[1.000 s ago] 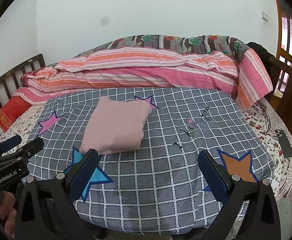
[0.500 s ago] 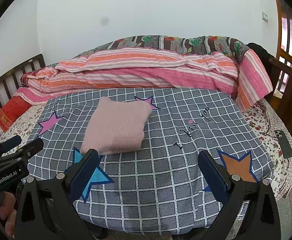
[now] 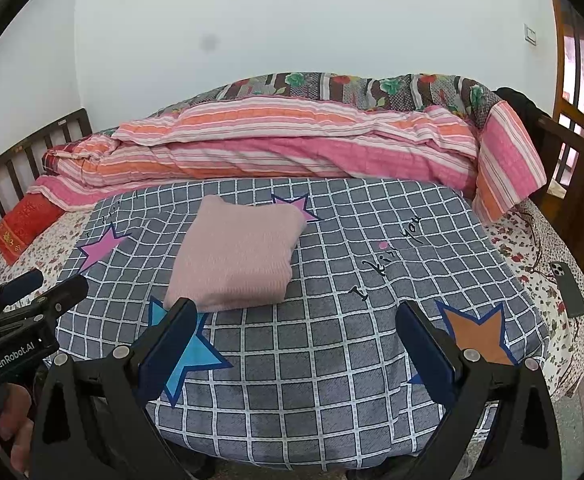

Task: Fold small clothes

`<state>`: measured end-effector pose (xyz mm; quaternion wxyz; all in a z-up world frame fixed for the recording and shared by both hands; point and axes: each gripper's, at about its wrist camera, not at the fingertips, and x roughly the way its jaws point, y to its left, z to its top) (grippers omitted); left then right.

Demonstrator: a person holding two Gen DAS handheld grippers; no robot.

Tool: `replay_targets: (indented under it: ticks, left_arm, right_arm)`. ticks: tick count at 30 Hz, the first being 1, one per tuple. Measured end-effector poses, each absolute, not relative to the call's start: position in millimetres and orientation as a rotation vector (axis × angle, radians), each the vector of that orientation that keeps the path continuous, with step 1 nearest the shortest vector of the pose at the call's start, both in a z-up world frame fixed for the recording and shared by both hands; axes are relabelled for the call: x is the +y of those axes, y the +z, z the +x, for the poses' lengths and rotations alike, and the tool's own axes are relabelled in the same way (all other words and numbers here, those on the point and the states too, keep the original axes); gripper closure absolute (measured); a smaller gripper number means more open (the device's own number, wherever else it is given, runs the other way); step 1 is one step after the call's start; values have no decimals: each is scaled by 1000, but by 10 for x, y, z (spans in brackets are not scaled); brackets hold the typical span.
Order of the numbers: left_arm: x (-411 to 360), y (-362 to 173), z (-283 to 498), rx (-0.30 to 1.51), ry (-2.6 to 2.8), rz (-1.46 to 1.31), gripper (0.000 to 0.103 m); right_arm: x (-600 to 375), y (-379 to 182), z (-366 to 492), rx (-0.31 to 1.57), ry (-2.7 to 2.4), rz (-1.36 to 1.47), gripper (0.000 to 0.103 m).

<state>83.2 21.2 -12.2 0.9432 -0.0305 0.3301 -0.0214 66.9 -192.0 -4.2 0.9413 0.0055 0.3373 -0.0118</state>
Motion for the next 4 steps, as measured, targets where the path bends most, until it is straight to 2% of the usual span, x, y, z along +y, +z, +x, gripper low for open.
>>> replay_targets:
  ticks: [4]
  left_arm:
    - [208, -101, 859, 671, -53, -72, 18]
  right_arm:
    - [-1891, -33, 677, 687, -23, 8, 5]
